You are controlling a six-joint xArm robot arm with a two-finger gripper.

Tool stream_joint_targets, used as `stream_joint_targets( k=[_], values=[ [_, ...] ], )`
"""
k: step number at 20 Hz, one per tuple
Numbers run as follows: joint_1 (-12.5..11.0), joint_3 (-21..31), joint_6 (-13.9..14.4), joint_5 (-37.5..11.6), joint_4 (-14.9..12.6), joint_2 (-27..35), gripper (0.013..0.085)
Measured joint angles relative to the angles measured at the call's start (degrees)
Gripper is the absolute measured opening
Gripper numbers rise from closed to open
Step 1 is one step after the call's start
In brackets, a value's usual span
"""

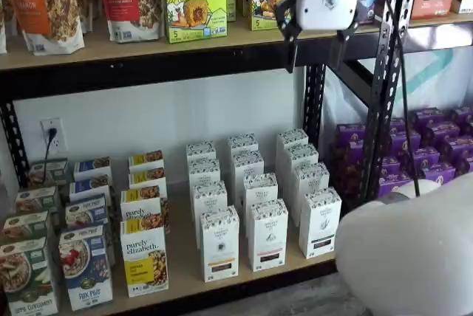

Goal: Pick up the white box with a yellow strip in the middle, on the bottom shelf, the fourth box from the left

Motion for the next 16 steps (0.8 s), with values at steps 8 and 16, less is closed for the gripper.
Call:
stream_joint_targets(
  k=[8,16],
  values=[
    [4.9,5.9,4.4,-8.5,-0.6,2.3,0.0850],
    [8.2,11.2,7.6,-17.9,-3.0,3.2,0.0850]
  ],
)
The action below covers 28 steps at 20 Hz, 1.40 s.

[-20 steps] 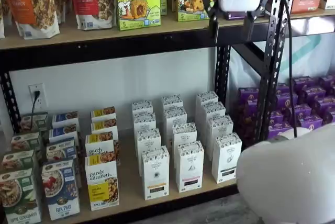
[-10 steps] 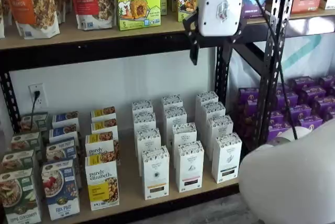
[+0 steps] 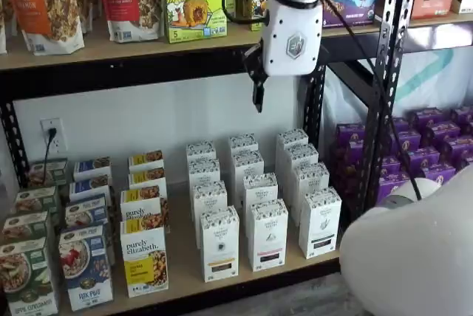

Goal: Pick up the white box with a yellow strip in the middle, on the bottom shelf, the fourth box from the left

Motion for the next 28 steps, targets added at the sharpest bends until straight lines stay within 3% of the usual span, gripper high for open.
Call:
stream_joint_targets(
  k=[5,13,17,19,21,28],
  values=[
    [1.6,3.7,2.2,-7.1,-2.5,0.2,0.0850],
    [2.5,6.6,3.3,-15.5,-2.5,6.4,0.0850],
    [2.2,7.8,2.3,-20.8,-1.0,10.1,0.0850],
    [1.4,9.1,0.1,-25.1,1.3,12.1,0.0850],
    [0.9,10.1,-0.9,-29.1,1.8,14.2,0.0850],
    [0.9,10.4,2.3,-36.8,-2.9,22.4,0.0850]
  ],
)
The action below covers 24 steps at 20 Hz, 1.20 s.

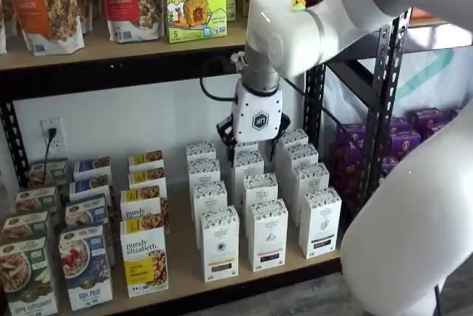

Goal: Pick up the white box with a yellow strip in the middle, on the bottom shelf, the fourth box from the left

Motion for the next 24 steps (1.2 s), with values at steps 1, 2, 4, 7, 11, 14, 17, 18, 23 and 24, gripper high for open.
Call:
stream_joint_targets(
  k=[1,2,4,7,11,14,17,18,23,24],
  values=[
    [0.0,0.0,0.1,-1.2,-0.1,1.2,0.0850],
    [0.0,0.1,0.1,-2.2,-0.2,2.2,0.0850],
    [0.0,0.0,0.8,-4.5,-0.8,4.6,0.0850],
    [0.4,-0.4,1.4,-7.9,-1.2,8.0,0.0850],
    [0.9,-1.7,2.1,-11.9,-1.3,12.9,0.0850],
    [1.3,-2.8,1.5,-14.6,-0.2,16.4,0.0850],
    [1.3,-4.0,2.3,-16.2,-1.0,19.7,0.0850],
    [1.2,-4.6,2.8,-16.5,-1.8,21.1,0.0850],
    [0.1,-6.2,4.0,-19.2,-4.1,25.9,0.0850],
    [-0.2,-6.6,4.5,-19.7,-4.9,26.9,0.0850]
  ],
)
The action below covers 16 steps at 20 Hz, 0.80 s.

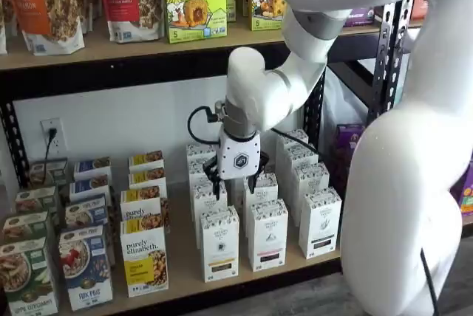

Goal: Pick up the white box with a yellow strip in the middle, on the bottom shelf, the fourth box from the left

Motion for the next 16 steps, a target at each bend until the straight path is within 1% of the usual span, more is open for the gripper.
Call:
stream_joint_targets(
  k=[4,10,13,16],
  values=[
    [-0.8,-1.4,0.0,-2.5,-0.8,3.8,0.0850],
    [-1.9,-3.9,-4.8,-5.7,3.2,9.4,0.0850],
    [-2.3,-5.3,-6.2,-6.8,4.2,11.8,0.0850],
    [-2.7,-7.0,-6.9,-7.8,4.5,14.4,0.0850]
  ],
)
